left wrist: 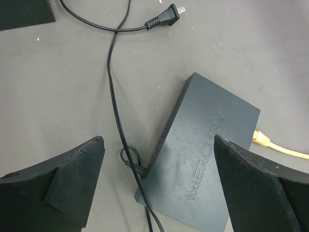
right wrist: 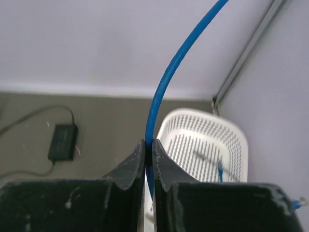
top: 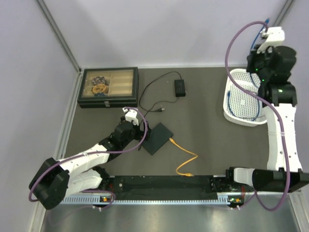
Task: Insert the plug into the switch port
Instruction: Pick up the connector from the bin.
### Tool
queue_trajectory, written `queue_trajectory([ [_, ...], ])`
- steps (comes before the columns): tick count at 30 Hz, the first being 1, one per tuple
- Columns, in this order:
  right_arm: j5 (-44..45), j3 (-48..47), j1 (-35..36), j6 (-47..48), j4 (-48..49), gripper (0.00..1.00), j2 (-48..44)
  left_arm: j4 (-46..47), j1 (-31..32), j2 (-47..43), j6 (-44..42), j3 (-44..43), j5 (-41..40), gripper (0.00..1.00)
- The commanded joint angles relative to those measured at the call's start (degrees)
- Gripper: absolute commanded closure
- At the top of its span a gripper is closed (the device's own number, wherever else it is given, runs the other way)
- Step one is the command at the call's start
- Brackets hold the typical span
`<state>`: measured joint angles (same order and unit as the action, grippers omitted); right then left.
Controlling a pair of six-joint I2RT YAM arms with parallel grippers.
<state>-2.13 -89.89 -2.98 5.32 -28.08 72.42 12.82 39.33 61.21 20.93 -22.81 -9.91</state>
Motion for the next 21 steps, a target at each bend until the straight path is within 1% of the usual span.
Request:
queue_trajectory([
  [1,-5.06,-7.92,0.79,-0.75,6.62,1.0,-4.48,1.33,-0.22,-1.53,0.34,0.83,0.16,0.01],
  [2,-9.08,-8.46,0.79,-0.93,8.11,1.0,-4.92,1.24,-0.31,-1.71,0.43,0.84,0.16,0.01],
  [4,-14.19,-10.47,0.79,-3.03,10.93,1.0,-5.54,1.24,-0.22,-1.62,0.43,0.84,0.07,0.01],
  [5,-19.26,-11.18,0.7,-3.99,11.46,1.0,-5.54,1.24,-0.22,-1.79,0.43,0.84,0.07,0.01],
  [6,-21.4,-11.62,0.7,-7.31,11.9,1.0,-5.45,1.24,-0.22,-1.8,0.43,0.84,0.24,0.01],
  [7,-23.86,-11.98,0.79,-8.47,12.95,1.0,-5.45,1.24,-0.22,-1.97,0.43,0.84,0.24,0.01],
  [8,-29.63,-11.89,0.79,-9.53,13.48,1.0,-5.54,1.07,-0.22,-2.06,0.43,0.84,0.33,0.01],
  [9,-32.12,-10.67,0.79,-12.59,14.53,1.0,-5.71,1.07,-0.22,-2.15,0.43,0.84,0.33,0.01],
  [10,-36.32,-9.44,0.79,-14.62,17.93,1.0,-6.93,1.07,-0.31,-2.5,0.52,0.92,0.33,0.01],
  [11,-38.37,-8.12,0.79,-19.08,20.49,1.0,-7.55,0.98,-0.22,-2.59,0.43,0.92,0.16,0.01],
  [13,-43.54,-5.22,1.14,-23.14,24.1,1.0,-8.78,0.89,-0.22,-3.02,0.43,1.01,-0.11,0.01],
  [14,-44.79,-4.6,1.75,-25.25,24.12,1.0,-9.14,0.8,-0.22,-3.11,0.43,1.01,-0.19,0.01],
  [15,-45.93,-3.29,2.62,-25.45,23.6,1.0,-9.49,0.72,-0.22,-3.2,0.34,1.01,-0.2,0.01],
  [16,-46.47,-2.41,5.59,-25.36,21.33,1.0,-10.54,0.72,-0.22,-3.38,0.34,1.01,-0.2,0.01],
  [18,-46.39,1.27,8.16,-24.05,19.38,1.0,-11.95,0.63,-0.31,-3.73,0.43,1.1,-0.2,0.01],
  [19,-45.17,2.95,10.95,-24.04,18.85,1.0,-12.74,0.63,-0.22,-3.99,0.43,1.19,-0.2,0.01],
  [21,-45.15,6.89,12.99,-23.61,16.75,1.0,-15.11,0.37,-0.22,-4.26,0.43,1.19,-0.2,0.01],
])
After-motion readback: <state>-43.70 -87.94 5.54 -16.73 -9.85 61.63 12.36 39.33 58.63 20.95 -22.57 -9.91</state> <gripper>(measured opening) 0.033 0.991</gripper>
